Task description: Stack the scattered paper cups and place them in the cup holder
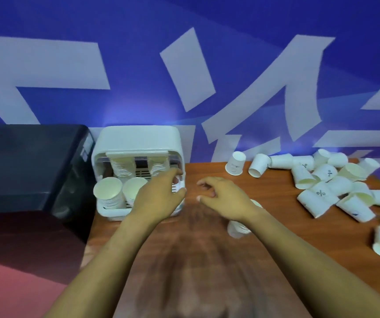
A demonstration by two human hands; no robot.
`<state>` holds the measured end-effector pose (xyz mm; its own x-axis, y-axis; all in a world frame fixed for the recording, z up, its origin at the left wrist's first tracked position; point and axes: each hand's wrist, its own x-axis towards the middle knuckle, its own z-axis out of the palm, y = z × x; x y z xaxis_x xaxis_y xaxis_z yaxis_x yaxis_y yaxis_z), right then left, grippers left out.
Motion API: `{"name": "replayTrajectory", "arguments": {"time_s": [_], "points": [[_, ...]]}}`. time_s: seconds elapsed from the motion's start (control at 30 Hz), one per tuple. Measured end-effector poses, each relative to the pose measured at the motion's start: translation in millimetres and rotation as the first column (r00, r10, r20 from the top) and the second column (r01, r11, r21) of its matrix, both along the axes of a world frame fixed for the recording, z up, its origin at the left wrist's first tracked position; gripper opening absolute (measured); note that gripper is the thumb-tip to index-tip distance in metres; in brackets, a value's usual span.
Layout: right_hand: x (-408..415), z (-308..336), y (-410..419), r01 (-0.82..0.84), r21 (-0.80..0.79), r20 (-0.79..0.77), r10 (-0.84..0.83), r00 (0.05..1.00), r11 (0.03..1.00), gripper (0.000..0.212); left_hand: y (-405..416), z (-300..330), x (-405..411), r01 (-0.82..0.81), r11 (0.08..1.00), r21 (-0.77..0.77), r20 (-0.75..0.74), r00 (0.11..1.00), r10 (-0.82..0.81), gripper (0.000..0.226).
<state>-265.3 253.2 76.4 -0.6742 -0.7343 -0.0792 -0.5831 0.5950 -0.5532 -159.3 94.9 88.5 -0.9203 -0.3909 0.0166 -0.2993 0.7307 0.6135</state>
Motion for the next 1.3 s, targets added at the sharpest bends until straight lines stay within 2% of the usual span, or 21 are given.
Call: {"name": "replayTrajectory", "arguments": {"time_s": [0.23,0.4,0.53,0.67,0.87,1.0,1.3], "points": [[-50,-4,152,0.104,0.024,0.065,-0.105,0.992,0.994,0.029,141,-5,-51,0.049,0.996,0.072,-0.014,0.999,-0.048,0.038],[-72,-14,220,0.142,0.085,0.106,-0.151,0.983,0.986,0.029,212,-19,-65,0.124,0.988,0.094,0.137,0.981,-0.136,0.035],[-83,-13,244,0.178,0.076,0.131,-0.187,0.974,0.981,0.029,232,-18,-83,0.183,0.982,0.054,0.154,0.97,-0.189,0.038],[-89,-15,264,0.229,0.12,0.133,-0.245,0.96,0.966,0.027,240,-26,-100,0.239,0.965,0.112,0.161,0.953,-0.255,0.039],[-117,-20,293,0.288,0.226,0.106,-0.318,0.942,0.93,0.031,264,-40,-126,0.273,0.948,0.165,0.141,0.944,-0.297,0.059],[-148,-30,311,0.318,0.27,0.086,-0.351,0.932,0.909,0.034,279,-50,-147,0.298,0.948,0.108,0.219,0.923,-0.316,0.062],[-250,-52,346,0.347,0.224,0.03,-0.363,0.931,0.911,0.039,327,-72,-229,0.259,0.965,-0.042,0.356,0.906,-0.228,0.065]]}}
